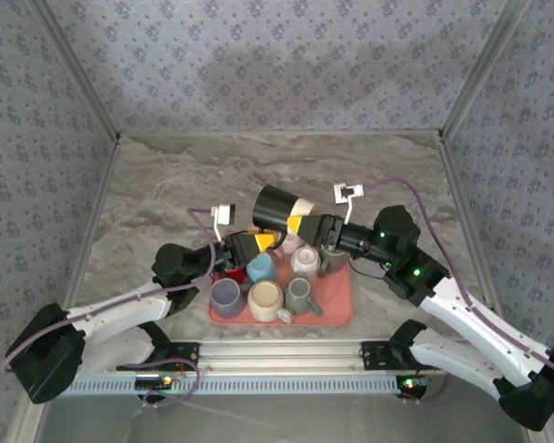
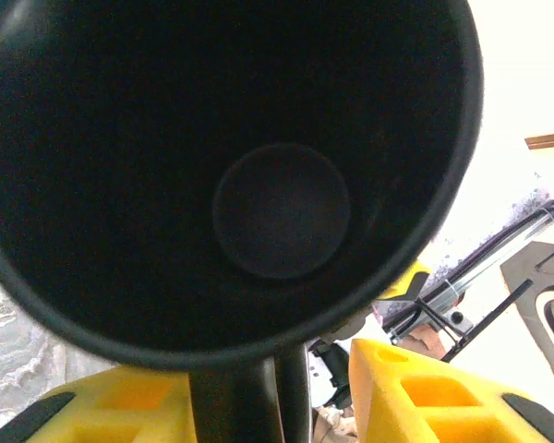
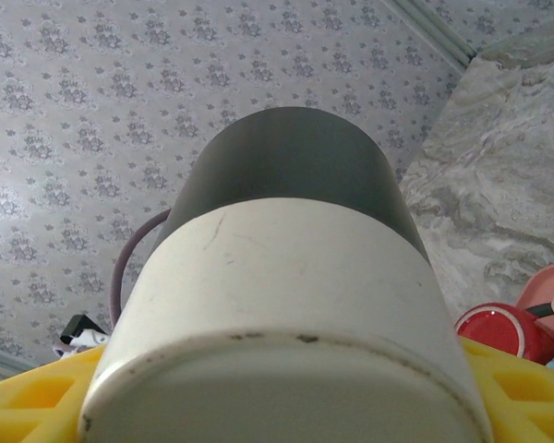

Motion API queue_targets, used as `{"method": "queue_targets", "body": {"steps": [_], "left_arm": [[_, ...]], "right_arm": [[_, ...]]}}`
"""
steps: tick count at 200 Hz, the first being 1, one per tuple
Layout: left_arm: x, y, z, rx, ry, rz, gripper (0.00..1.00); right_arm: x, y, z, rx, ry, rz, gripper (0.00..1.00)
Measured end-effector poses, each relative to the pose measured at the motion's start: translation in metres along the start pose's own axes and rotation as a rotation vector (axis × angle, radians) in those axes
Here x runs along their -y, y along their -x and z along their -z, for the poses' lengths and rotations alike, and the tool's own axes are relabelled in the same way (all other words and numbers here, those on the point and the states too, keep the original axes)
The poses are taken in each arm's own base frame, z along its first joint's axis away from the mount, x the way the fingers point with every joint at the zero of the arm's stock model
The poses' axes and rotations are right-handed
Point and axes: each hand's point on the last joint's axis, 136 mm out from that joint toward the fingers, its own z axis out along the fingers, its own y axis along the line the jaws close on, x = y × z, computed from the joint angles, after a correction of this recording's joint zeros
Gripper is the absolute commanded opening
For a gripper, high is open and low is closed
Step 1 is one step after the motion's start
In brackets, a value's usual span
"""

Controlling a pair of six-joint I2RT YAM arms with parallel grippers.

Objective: Turn the mug right side up

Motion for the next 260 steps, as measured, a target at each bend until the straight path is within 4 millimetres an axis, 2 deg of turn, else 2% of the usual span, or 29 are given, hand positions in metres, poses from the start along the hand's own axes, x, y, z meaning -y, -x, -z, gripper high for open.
{"method": "queue_targets", "body": {"steps": [21, 54, 66, 92, 101, 107, 118, 165, 184, 200, 220, 244, 260], "left_arm": [[0.000, -0.001, -0.001, -0.007, -0.003, 0.002, 0.28], [0.000, -0.002, -0.002, -0.016, -0.003, 0.039, 0.02], [0.001, -0.002, -0.002, -0.022, -0.006, 0.047, 0.00], [0.003, -0.004, -0.002, -0.030, 0.001, 0.035, 0.00], [0.003, -0.005, 0.000, -0.034, 0.012, 0.027, 0.00], [0.003, -0.006, 0.001, -0.038, 0.020, 0.016, 0.00], [0.006, -0.009, 0.004, -0.051, 0.037, -0.020, 0.00], [0.009, -0.007, 0.027, -0.053, 0.137, -0.164, 0.00], [0.003, -0.001, 0.031, -0.057, 0.206, -0.188, 0.00], [-0.006, 0.005, 0.038, -0.054, 0.309, -0.224, 0.00], [-0.013, 0.021, 0.052, -0.024, 0.486, -0.316, 0.00], [-0.021, 0.051, 0.075, 0.039, 0.723, -0.498, 0.00], [-0.038, 0.071, 0.097, 0.078, 0.903, -0.630, 0.00]], "right_arm": [[-0.002, -0.003, -0.001, -0.003, 0.014, 0.001, 0.18], [-0.008, -0.004, 0.001, 0.007, 0.045, 0.046, 0.19], [-0.010, -0.004, 0.003, 0.011, 0.052, 0.062, 0.23], [-0.011, -0.005, 0.003, 0.011, 0.056, 0.074, 0.49], [-0.011, -0.007, 0.004, 0.006, 0.056, 0.079, 0.66], [-0.011, -0.008, 0.005, 0.003, 0.055, 0.084, 0.82], [-0.012, -0.012, 0.007, -0.010, 0.050, 0.085, 1.00], [-0.025, -0.004, 0.034, 0.057, 0.048, 0.151, 1.00], [-0.027, -0.002, 0.043, 0.077, 0.036, 0.177, 1.00], [-0.020, -0.004, 0.051, 0.081, -0.012, 0.206, 1.00], [-0.012, -0.006, 0.059, 0.067, -0.085, 0.242, 1.00], [-0.010, -0.007, 0.065, 0.055, -0.125, 0.281, 1.00], [-0.006, -0.010, 0.067, 0.043, -0.142, 0.291, 1.00]]}}
